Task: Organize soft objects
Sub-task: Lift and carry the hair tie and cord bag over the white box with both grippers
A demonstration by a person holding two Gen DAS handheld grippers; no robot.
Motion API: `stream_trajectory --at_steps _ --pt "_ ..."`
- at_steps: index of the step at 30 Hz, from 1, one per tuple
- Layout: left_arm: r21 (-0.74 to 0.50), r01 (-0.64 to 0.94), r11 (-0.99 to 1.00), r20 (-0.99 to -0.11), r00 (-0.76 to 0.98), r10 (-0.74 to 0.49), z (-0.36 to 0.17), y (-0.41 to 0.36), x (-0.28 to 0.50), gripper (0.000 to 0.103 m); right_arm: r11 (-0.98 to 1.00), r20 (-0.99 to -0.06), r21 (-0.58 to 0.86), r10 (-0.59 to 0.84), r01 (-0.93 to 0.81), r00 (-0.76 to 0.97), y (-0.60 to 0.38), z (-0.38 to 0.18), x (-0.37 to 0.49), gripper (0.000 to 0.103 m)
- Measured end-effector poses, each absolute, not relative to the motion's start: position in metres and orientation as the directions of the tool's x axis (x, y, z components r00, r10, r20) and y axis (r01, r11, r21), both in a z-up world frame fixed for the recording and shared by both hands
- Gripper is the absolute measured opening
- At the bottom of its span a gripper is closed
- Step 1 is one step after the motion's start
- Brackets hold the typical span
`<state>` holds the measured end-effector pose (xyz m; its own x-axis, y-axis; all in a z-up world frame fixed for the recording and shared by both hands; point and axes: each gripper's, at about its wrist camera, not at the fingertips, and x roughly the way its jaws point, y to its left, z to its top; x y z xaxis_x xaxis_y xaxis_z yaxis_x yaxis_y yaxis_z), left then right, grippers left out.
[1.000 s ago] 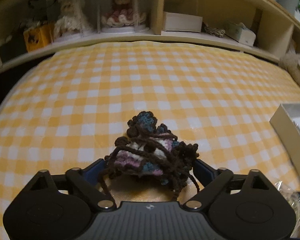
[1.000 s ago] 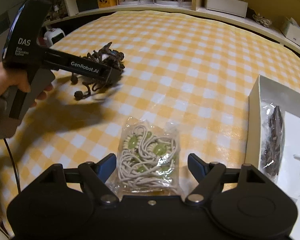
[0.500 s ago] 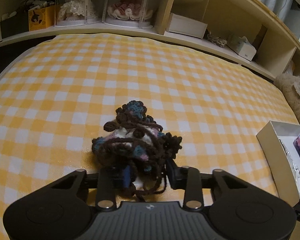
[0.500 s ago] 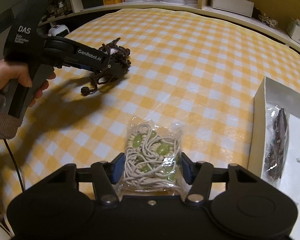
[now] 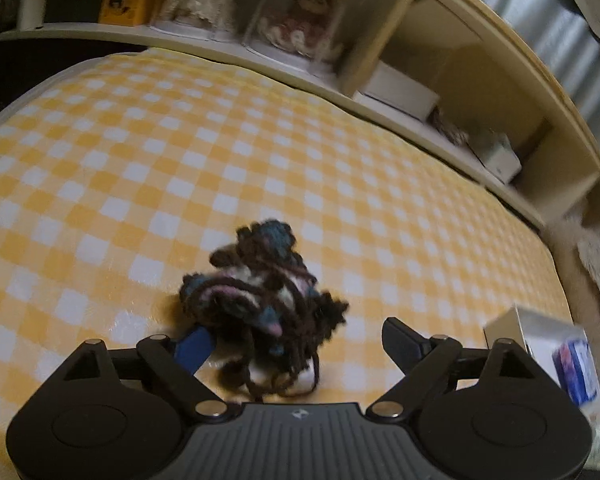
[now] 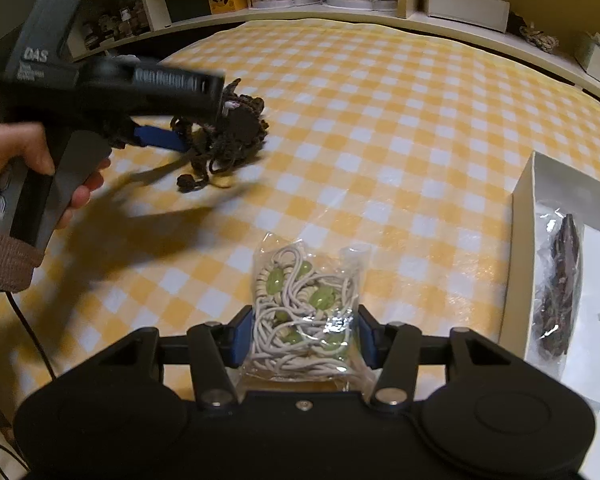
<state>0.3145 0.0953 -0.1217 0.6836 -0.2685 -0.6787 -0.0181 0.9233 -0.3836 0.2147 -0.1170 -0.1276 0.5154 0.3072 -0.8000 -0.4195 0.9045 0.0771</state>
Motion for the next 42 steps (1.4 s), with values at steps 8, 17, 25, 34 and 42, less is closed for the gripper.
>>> stream_trajectory --at_steps 8,17,25,34,42 --pt "-0.479 -0.17 0.861 -0.655 0.722 -0.222 -0.14 0.112 0.333 0.081 0.9 -0.803 0.092 0.32 -0.426 0.502 -0.117 -0.129 0.221 0.053" --pt "-0.351 -0.096 0.932 -0.689 0.7 -0.187 -0.137 0.096 0.337 0.047 0.899 -0.801 0.111 0.333 -0.423 0.497 -0.121 -0.127 0.222 0.053" --pt "-0.36 -0.027 0.933 -0.645 0.73 -0.228 -0.118 0.09 0.32 0.044 0.916 -0.76 0.126 0.336 -0.381 0.556 -0.132 -0.115 0.215 0.052" --pt "-0.289 0.085 0.954 -0.566 0.788 -0.242 -0.073 0.065 0.288 0.044 0.927 -0.664 0.152 0.352 -0.341 0.659 -0.153 -0.083 0.203 0.052" --pt "-0.25 0.191 0.949 -0.531 0.792 -0.3 -0.047 0.043 0.258 0.044 0.942 -0.595 0.157 0.329 -0.295 0.733 -0.175 -0.06 0.2 0.052"
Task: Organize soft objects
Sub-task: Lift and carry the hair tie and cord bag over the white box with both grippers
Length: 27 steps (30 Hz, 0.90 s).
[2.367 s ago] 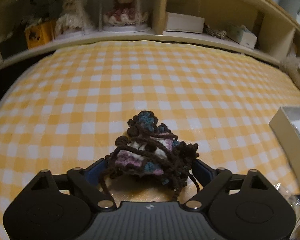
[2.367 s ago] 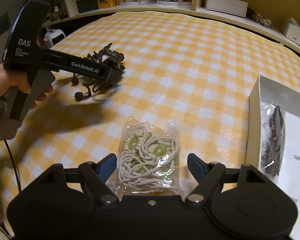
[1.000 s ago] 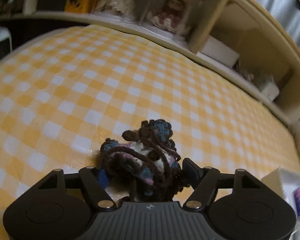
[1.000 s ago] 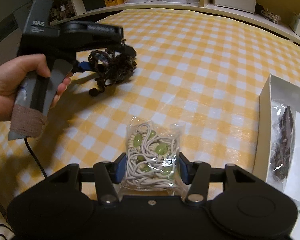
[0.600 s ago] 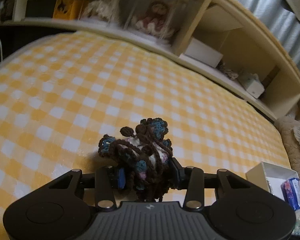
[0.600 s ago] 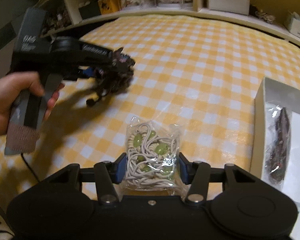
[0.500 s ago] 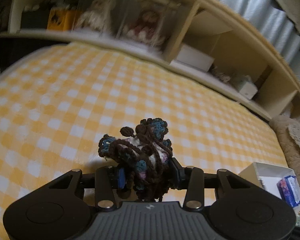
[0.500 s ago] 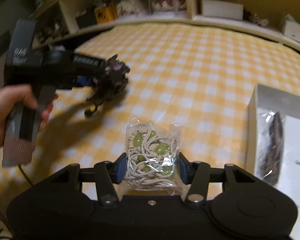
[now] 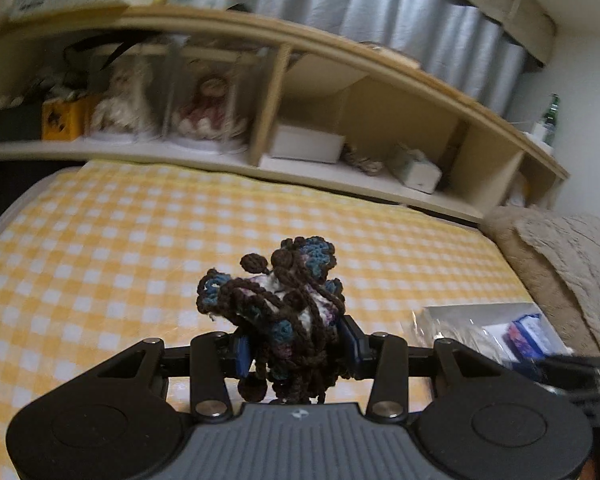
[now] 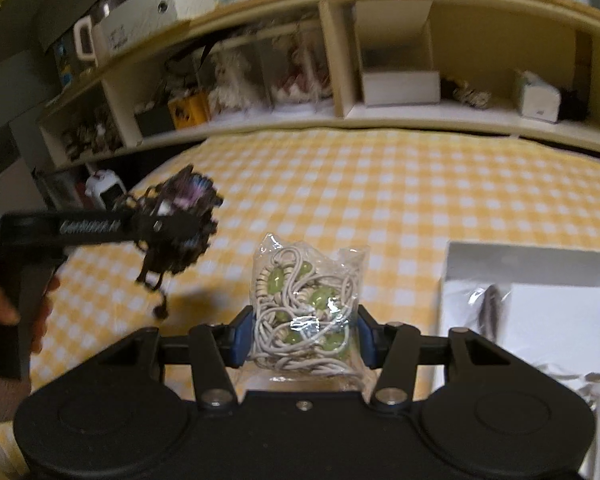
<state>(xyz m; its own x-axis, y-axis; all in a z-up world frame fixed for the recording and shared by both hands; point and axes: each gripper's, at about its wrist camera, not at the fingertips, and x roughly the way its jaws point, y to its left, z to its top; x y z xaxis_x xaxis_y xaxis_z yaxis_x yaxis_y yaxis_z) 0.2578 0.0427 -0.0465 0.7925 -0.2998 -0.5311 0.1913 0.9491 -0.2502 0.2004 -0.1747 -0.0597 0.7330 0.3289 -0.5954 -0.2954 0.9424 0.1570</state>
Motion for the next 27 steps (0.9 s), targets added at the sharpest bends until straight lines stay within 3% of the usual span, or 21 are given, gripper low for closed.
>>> stream_trajectory --at_steps 12,21,27 --pt "-0.248 0.314 0.916 -0.418 0.819 -0.393 -0.014 0.016 0.225 0.044 0.958 -0.509 0.155 0.287 -0.242 0.812 -0.208 -0.023 0.182 0.052" --pt "-0.317 0.472 0.823 -0.302 0.772 -0.559 0.006 -0.023 0.216 0.044 0.982 -0.436 0.145 0.172 -0.12 0.883 -0.266 0.005 0.162 0.052" --pt "-0.34 0.58 0.74 -0.285 0.687 -0.669 0.008 -0.078 0.225 0.045 0.983 -0.428 0.186 0.069 0.013 0.901 -0.315 0.005 0.159 0.052"
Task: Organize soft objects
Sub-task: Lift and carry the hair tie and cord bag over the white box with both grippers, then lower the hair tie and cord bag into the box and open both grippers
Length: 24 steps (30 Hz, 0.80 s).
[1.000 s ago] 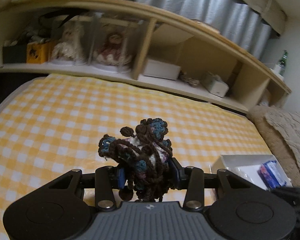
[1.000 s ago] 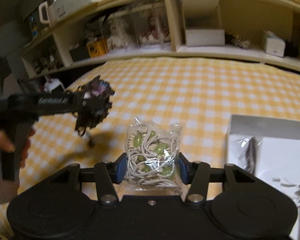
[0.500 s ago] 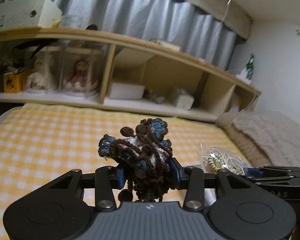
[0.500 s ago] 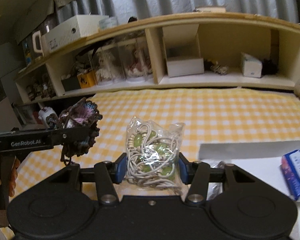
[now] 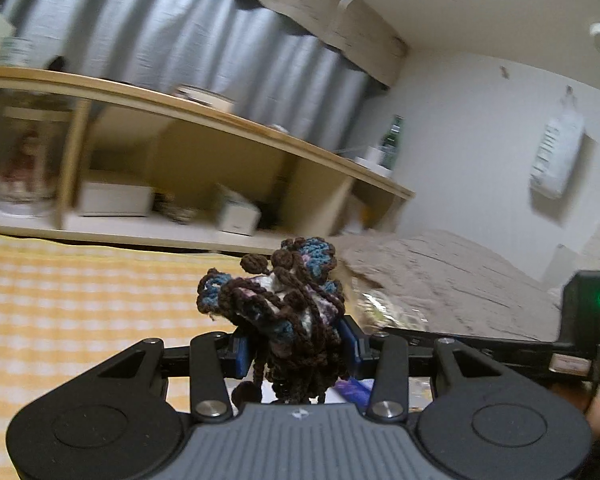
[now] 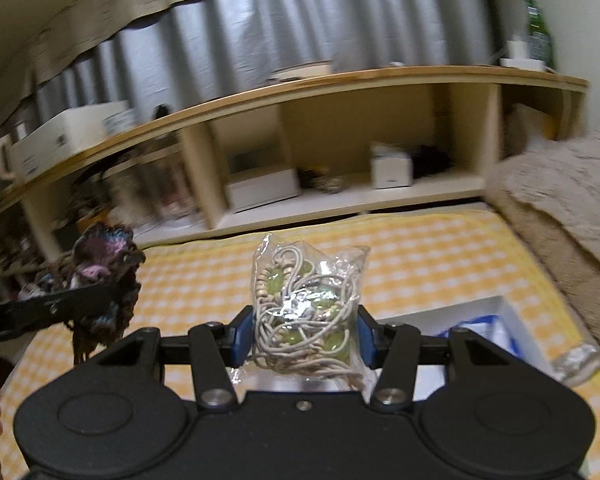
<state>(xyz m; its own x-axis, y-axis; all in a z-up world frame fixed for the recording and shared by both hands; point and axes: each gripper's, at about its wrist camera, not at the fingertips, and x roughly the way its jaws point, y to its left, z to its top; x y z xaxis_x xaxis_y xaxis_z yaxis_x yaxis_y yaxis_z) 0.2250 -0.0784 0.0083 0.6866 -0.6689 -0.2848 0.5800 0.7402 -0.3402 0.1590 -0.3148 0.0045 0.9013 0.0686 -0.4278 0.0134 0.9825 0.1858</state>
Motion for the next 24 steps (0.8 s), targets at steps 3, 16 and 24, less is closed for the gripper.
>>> stream_trajectory --at_steps 3,16,24 --pt "-0.372 0.619 0.692 -0.283 0.634 -0.719 0.001 -0.108 0.23 0.045 0.974 -0.432 0.215 0.033 0.067 0.901 -0.337 0.0 0.16 0.052" --pt "-0.505 0.574 0.644 -0.442 0.469 -0.765 -0.091 -0.205 0.278 0.045 0.936 -0.487 0.265 -0.079 0.234 0.87 -0.389 -0.025 0.175 0.052" --pt "-0.316 0.56 0.766 -0.64 0.47 -0.608 -0.121 -0.211 0.293 0.045 0.952 -0.528 0.259 -0.004 0.166 0.849 -0.386 -0.04 0.208 0.052"
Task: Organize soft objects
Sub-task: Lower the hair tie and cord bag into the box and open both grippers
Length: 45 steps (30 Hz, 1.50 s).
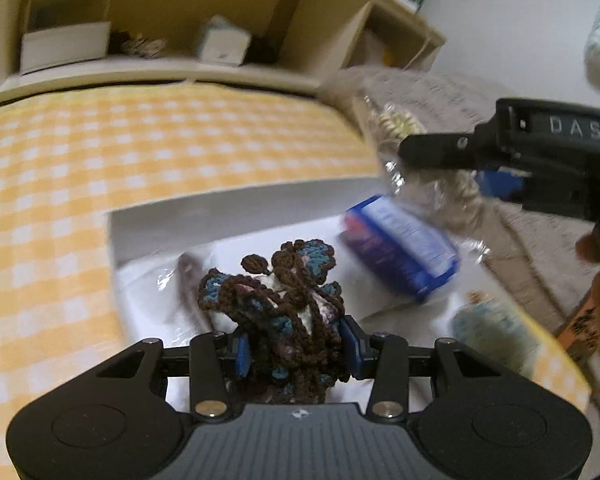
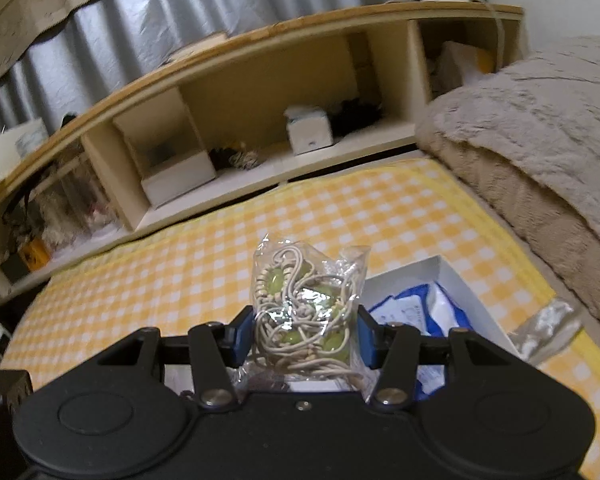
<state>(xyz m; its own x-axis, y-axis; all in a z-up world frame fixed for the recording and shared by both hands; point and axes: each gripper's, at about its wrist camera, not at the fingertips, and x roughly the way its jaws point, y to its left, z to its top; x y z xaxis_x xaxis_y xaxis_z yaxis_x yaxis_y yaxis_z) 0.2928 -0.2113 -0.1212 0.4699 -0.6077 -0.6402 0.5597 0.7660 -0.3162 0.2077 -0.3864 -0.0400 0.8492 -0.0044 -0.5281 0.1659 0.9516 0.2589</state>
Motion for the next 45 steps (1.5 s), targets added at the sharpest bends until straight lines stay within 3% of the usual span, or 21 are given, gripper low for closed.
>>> stream_trajectory --at_steps 5,6,8,11,18,30,37,45 --pt "-0.324 0.543 0.774 -0.658 0.458 -0.597 -0.129 -0.199 0.298 0.047 0.968 -0.574 0.221 0.032 0.118 0.818 -0.381 -0.054 0.234 0.056" --pt "-0.316 0.545 0.776 -0.661 0.46 -0.592 -0.128 -0.201 0.297 0.047 0.972 -0.591 0.208 0.039 0.105 0.806 -0.379 -0.059 0.24 0.06" --pt "-0.295 0.556 0.777 -0.672 0.457 -0.582 -0.127 -0.203 0.295 0.049 0.979 -0.626 0.172 0.021 0.111 0.78 -0.374 -0.07 0.246 0.082" --pt "-0.279 0.564 0.777 -0.682 0.454 -0.574 -0.125 -0.207 0.293 0.054 0.984 -0.655 0.11 -0.036 0.142 0.755 -0.374 -0.073 0.243 0.082" --pt "-0.293 0.574 0.765 -0.677 0.44 -0.59 -0.117 -0.213 0.29 0.08 0.975 -0.651 0.113 -0.071 0.189 0.756 -0.387 -0.069 0.229 0.082" --pt "-0.272 0.545 0.793 -0.668 0.486 -0.563 -0.086 -0.191 0.268 0.092 0.963 -0.63 0.139 -0.093 0.23 0.771 -0.387 -0.053 0.207 0.084" --pt "-0.246 0.523 0.816 -0.653 0.533 -0.538 -0.062 -0.172 0.248 0.102 0.951 -0.6 0.205 -0.065 0.232 0.797 -0.373 -0.035 0.183 0.09" --pt "-0.236 0.505 0.83 -0.617 0.582 -0.529 -0.034 -0.149 0.222 0.103 0.947 -0.577 0.188 -0.109 0.261 0.809 -0.354 -0.016 0.153 0.098"
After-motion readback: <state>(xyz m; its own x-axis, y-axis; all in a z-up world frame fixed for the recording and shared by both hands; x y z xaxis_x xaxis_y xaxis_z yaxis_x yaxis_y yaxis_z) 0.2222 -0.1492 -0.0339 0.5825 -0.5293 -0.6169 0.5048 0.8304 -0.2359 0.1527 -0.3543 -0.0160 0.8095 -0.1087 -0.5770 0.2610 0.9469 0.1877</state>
